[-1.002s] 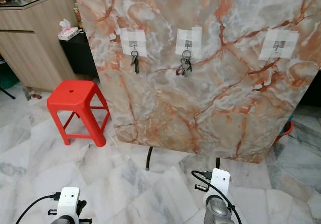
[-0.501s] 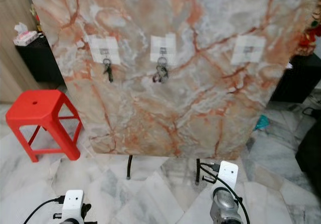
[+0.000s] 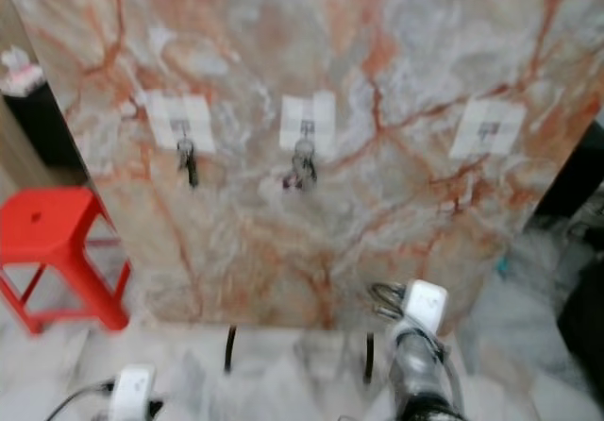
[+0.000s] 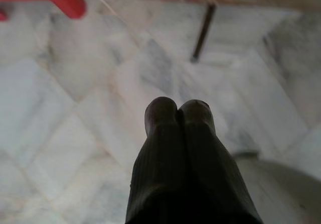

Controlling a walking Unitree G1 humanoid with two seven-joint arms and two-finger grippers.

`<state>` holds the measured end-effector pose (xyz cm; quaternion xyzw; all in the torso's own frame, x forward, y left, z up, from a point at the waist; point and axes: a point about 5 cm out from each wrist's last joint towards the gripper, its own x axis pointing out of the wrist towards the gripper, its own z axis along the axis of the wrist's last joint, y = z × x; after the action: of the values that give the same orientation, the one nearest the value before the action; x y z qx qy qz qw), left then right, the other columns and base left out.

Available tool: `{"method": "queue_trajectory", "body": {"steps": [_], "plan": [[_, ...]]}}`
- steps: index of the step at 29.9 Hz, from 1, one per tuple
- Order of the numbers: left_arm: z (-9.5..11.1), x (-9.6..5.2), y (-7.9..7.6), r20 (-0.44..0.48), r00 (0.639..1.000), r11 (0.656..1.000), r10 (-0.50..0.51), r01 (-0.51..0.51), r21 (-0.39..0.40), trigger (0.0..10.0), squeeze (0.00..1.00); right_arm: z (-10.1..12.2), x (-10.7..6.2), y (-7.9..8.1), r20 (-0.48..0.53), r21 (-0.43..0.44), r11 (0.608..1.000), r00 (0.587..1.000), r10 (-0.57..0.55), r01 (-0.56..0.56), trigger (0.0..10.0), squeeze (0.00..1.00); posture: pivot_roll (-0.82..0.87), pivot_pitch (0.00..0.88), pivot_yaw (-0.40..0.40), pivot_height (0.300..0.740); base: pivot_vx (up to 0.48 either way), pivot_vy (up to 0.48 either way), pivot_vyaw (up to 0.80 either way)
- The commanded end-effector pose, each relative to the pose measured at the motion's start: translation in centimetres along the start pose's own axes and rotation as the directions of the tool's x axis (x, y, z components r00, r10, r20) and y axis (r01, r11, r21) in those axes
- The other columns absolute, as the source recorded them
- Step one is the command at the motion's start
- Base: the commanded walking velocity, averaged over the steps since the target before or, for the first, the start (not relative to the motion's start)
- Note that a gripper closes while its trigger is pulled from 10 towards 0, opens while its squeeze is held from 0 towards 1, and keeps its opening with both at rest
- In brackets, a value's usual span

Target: Hang keys on a hook

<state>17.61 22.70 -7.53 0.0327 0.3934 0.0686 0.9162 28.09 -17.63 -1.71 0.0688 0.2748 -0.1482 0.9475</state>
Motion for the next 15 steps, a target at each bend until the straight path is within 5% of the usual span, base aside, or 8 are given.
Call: {"method": "queue_trajectory", "body": {"steps": [1, 8, 15], "plan": [[-0.3, 0.0, -1.0, -0.019, 0.999, 1.000, -0.028, 0.028, 0.003, 10.0, 0.00, 0.6, 0.2, -1.8, 0.025, 0.003, 0.998, 0.997, -0.066, 0.066, 10.0, 0.00, 0.16, 0.000, -0.020, 0.740, 0.375, 0.000, 0.00], [-0.4, -0.1, -0.8, -0.023, 0.999, 1.000, -0.022, 0.022, 0.000, 10.0, 0.00, 2.0, 0.5, -2.0, 0.088, -0.013, 0.993, 0.989, -0.116, 0.118, 10.0, 0.00, 0.16, 0.000, -0.016, 0.740, 0.369, 0.000, 0.00], [-0.5, -0.1, -0.6, -0.021, 1.000, 1.000, -0.021, 0.021, -0.004, 10.0, 0.00, 4.4, 0.5, -3.3, 0.228, -0.066, 0.961, 0.942, -0.246, 0.267, 10.0, 0.00, 0.16, 0.000, -0.009, 0.740, 0.000, 0.000, 0.00]]}}
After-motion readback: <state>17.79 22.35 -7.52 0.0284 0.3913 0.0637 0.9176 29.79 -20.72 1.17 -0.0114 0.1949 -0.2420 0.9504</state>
